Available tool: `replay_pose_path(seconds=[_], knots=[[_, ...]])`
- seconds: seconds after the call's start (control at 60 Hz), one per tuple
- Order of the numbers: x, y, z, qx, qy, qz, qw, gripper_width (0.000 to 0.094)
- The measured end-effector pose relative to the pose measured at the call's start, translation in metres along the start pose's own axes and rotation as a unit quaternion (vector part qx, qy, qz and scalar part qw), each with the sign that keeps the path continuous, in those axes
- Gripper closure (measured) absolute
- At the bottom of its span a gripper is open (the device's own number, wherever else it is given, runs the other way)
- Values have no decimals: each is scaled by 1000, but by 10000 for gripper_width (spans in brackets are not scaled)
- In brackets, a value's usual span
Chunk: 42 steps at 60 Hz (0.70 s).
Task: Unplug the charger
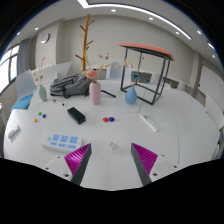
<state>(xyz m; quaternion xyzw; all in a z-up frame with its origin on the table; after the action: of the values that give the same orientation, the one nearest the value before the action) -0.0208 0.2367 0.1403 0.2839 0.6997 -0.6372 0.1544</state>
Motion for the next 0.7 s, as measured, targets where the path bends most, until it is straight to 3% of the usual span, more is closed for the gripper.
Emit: replay_pose_path(seconds=[0.2, 0.3, 0.7], knots=[[-124, 2, -15, -3, -9, 51, 999, 85], [-162, 5, -20, 6, -23, 55, 998, 84], [-167, -1, -24, 7, -28, 42, 999, 85]])
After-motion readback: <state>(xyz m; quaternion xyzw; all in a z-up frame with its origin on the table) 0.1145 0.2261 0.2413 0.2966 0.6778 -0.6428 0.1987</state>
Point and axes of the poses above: the point between the fingertips, and its own axes, seen from behind it with the camera up: z to the left, y down, x forward, the way the camera looks, the point moved 7 cm from there along -x, backward, against the way the camera looks, and after that the axes turned 6 degrees about y, right-handed, at the moved point
